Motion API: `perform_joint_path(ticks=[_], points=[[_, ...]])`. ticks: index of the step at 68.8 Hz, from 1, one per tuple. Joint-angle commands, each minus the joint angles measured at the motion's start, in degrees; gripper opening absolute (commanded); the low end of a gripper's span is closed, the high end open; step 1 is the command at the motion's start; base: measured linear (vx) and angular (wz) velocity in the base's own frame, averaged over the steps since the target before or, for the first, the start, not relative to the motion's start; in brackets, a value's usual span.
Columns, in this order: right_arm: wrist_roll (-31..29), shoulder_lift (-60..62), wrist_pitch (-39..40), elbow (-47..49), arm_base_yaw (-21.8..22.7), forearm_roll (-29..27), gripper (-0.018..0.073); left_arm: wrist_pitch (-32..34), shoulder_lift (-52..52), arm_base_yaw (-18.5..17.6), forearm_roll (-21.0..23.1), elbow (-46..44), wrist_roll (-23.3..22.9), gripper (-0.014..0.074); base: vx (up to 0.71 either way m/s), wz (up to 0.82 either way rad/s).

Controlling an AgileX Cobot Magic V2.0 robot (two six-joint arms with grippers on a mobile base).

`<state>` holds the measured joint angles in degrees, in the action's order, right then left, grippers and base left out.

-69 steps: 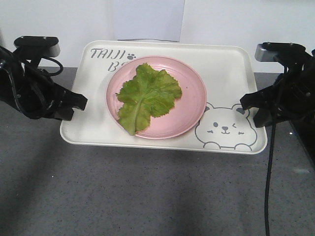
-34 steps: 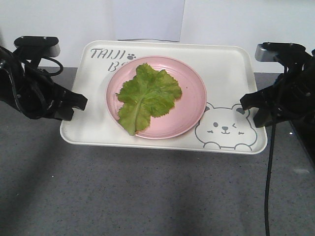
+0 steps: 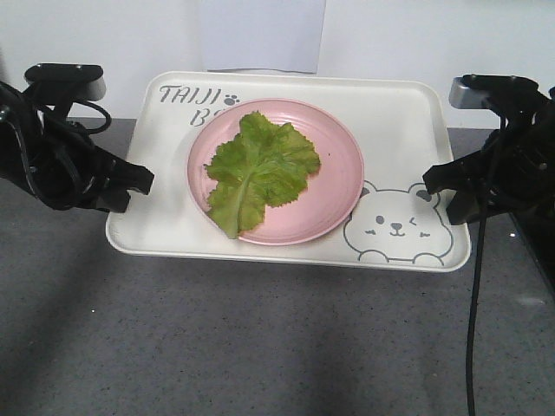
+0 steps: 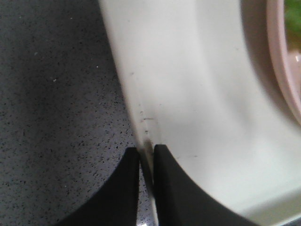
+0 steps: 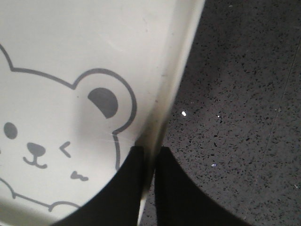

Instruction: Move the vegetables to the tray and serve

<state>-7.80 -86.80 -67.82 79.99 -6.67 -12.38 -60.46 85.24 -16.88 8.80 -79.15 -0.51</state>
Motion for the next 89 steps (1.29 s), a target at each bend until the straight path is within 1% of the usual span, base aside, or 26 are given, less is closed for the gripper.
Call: perform_joint_path(ticks=[1, 89], points=[[-2.5, 2.5, 2.2, 1.6, -0.6, -4.9, -0.0006, 4.2, -2.2, -1.2, 5.1, -1.7, 1.1, -0.0006, 0.0, 0.0], [-2.5, 2.5, 2.3, 1.6, -0.6, -4.9, -0.0006, 4.2, -2.2, -1.2, 5.1, -1.7, 1.1, -0.0006, 0.0, 0.0]])
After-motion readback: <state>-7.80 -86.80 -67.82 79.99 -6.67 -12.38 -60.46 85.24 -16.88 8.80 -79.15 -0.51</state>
